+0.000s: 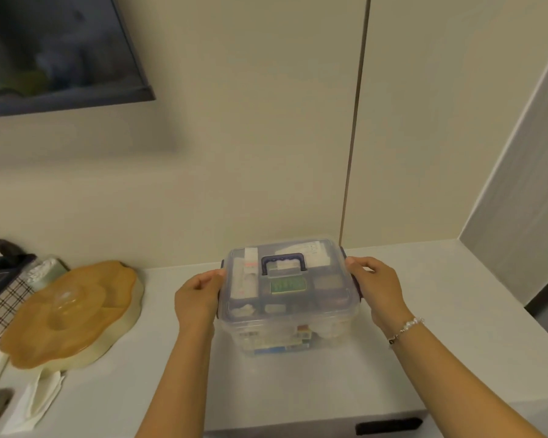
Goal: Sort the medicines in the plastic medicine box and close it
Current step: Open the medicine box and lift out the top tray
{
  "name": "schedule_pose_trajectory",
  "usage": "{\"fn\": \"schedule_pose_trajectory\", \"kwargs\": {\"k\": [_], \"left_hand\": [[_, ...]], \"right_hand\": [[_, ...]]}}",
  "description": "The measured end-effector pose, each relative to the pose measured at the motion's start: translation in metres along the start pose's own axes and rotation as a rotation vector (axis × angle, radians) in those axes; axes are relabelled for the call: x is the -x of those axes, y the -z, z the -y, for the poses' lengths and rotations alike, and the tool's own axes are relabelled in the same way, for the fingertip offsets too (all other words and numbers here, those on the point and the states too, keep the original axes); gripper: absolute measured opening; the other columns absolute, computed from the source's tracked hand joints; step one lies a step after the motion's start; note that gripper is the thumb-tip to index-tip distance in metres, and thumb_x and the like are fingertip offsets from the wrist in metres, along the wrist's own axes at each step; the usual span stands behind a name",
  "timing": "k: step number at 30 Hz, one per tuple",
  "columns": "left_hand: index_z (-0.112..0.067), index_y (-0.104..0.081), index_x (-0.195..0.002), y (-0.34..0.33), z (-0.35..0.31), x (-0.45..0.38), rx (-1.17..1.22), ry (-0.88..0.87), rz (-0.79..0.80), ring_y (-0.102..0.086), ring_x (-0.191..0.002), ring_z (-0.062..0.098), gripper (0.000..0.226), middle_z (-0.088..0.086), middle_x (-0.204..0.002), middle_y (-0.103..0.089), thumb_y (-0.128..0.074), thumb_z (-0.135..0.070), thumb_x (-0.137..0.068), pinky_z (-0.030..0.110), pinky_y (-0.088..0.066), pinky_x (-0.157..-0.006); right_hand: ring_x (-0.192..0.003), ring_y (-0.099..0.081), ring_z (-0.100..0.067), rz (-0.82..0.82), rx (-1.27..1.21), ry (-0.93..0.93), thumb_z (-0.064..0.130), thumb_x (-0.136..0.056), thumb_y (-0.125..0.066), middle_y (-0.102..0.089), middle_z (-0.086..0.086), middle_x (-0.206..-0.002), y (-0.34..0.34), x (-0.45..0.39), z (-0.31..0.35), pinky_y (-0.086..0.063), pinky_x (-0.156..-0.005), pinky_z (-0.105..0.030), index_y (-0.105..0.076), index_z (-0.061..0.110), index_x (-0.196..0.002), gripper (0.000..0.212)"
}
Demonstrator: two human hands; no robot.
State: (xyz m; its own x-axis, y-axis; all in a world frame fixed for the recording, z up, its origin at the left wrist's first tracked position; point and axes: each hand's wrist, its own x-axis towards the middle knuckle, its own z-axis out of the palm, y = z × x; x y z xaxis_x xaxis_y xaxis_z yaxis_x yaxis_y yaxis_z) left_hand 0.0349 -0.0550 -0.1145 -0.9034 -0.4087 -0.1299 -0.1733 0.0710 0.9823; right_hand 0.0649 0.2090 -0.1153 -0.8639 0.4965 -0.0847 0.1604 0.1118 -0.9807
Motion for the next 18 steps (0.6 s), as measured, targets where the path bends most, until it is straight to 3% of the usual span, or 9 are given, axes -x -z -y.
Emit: {"fn": "schedule_pose_trajectory", "kwargs": {"k": [2,3,5,10,15,18], "left_hand": [[-0.016,-0.073,-0.093,0.0013,0.0025,-0.0007,-0.009,0.004,-0.012,-0.064,-0.081,0.017,0.018,0.0,-0.094,-0.069,-0.071,-0.027,-0.079,0.031,-0.053,-0.078],[-0.019,-0.074,-0.081,0.001,0.0017,-0.0001,-0.025,-0.003,-0.02,-0.064,-0.075,0.015,0.01,-0.001,-0.085,-0.07,-0.07,-0.029,-0.079,0.029,-0.053,-0.072],[-0.024,-0.068,-0.06,-0.0004,-0.0003,0.0012,-0.07,-0.024,-0.04,-0.059,-0.062,0.011,0.022,-0.006,-0.066,-0.066,-0.068,-0.03,-0.08,0.023,-0.047,-0.058],[-0.011,-0.065,-0.056,0.0003,0.0003,0.0018,-0.099,-0.048,-0.042,-0.049,-0.058,0.019,0.032,0.005,-0.06,-0.061,-0.066,-0.029,-0.082,0.027,-0.044,-0.062],[-0.009,-0.041,-0.048,0.0023,0.0013,0.0008,-0.247,-0.203,-0.059,-0.027,-0.049,0.016,0.044,0.008,-0.049,-0.035,-0.059,-0.022,-0.086,0.025,-0.027,-0.049],[-0.003,-0.046,-0.049,0.0047,0.0021,0.0001,-0.185,-0.158,-0.051,-0.03,-0.05,0.019,0.045,0.012,-0.051,-0.039,-0.061,-0.025,-0.085,0.028,-0.03,-0.051]], "right_hand": [[-0.064,-0.062,-0.02,-0.007,0.098,0.044,0.029,-0.085,-0.059,-0.071,-0.004,-0.084,0.0013,-0.002,0.0004,-0.049,-0.055,-0.028,-0.069,0.014,-0.083,0.018],[-0.066,-0.063,-0.02,-0.013,0.158,0.069,0.028,-0.085,-0.057,-0.071,-0.003,-0.085,0.0013,-0.0029,0.0007,-0.048,-0.056,-0.027,-0.07,0.013,-0.085,0.02],[-0.067,-0.062,-0.018,-0.017,0.236,0.105,0.028,-0.087,-0.055,-0.07,-0.004,-0.084,0.0007,-0.0035,0.0026,-0.046,-0.055,-0.024,-0.07,0.01,-0.087,0.023],[-0.051,-0.053,-0.008,-0.015,0.378,0.177,0.03,-0.09,-0.051,-0.065,-0.003,-0.066,0.001,-0.0032,0.0025,-0.033,-0.044,-0.014,-0.067,0.012,-0.077,0.027],[-0.047,-0.044,-0.007,-0.044,0.448,0.247,0.029,-0.091,-0.05,-0.051,0.006,-0.052,0.0004,-0.0012,0.0005,-0.029,-0.045,-0.017,-0.058,0.015,-0.063,0.033],[-0.046,-0.042,-0.008,-0.059,0.46,0.266,0.025,-0.091,-0.051,-0.049,0.005,-0.049,0.0011,-0.0019,-0.0011,-0.028,-0.045,-0.02,-0.053,0.015,-0.056,0.036]]}}
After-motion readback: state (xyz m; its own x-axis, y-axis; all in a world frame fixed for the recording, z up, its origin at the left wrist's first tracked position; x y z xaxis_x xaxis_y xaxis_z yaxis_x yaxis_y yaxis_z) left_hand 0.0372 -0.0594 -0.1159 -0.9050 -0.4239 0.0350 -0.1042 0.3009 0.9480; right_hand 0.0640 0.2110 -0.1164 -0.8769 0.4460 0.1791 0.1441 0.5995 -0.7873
